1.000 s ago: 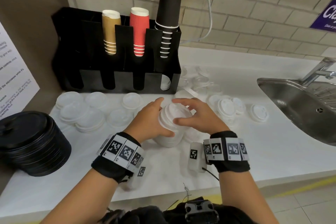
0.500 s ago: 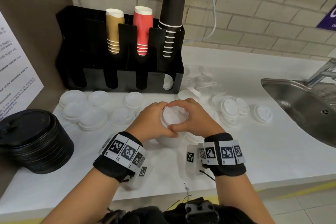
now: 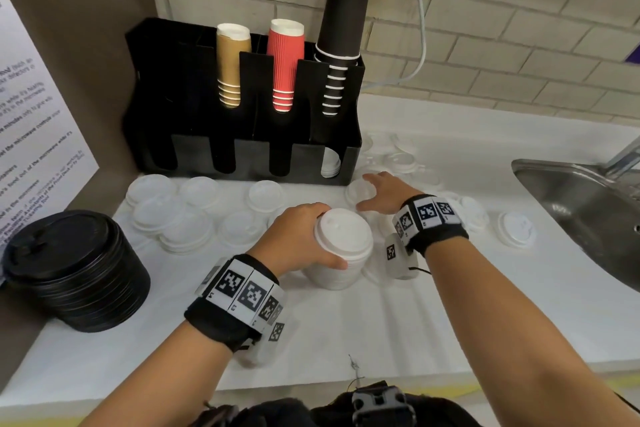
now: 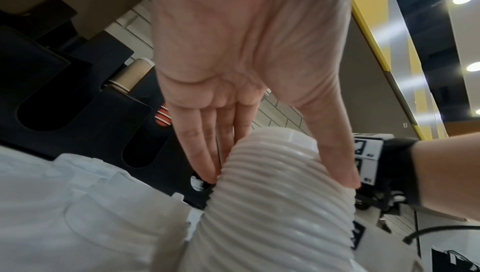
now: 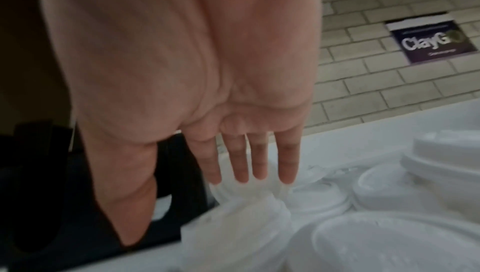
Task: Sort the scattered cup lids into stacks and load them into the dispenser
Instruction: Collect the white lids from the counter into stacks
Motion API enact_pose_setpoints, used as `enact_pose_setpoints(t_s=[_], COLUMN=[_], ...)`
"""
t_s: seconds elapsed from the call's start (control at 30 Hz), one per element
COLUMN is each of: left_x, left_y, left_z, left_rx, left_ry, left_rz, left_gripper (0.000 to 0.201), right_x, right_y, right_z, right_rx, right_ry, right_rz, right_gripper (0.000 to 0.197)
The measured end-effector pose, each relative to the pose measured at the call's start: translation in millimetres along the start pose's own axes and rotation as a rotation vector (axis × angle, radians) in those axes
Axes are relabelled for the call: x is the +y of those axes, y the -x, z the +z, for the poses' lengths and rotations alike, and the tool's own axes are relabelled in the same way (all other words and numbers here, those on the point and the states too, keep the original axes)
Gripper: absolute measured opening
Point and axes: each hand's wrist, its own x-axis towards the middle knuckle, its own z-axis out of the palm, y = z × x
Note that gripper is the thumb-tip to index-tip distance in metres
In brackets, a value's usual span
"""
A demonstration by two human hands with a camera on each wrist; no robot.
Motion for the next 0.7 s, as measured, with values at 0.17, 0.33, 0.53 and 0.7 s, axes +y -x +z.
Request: enact_pose_setpoints(t_s=[0.17,0.33,0.53,0.7], left_x=[0,0,0,-1], left_y=[0,-1,-1,-1], left_z=[0,0,0,1], left_rx=[-0.003,-0.007,-0.013,-0.023], left_ry=[-0.014,-0.019,-0.025,-0.069], left_rz=[-0.005,-0.008,-0.011,-0.014], left_gripper=[0.065,0.066,0.067,0.077], right_x=[-2,3,21,17], right_y=[-17,-16,17,68], right_z=[5,2,-34,-26], right_rx=[0.032,-0.006,0.035,0.169], right_ry=[0.118,0.159,-0.351,-0.784], right_rz=[-0.014,0.066,0.065,-0.021], right_gripper=[0.083,0.066,0.049,0.031])
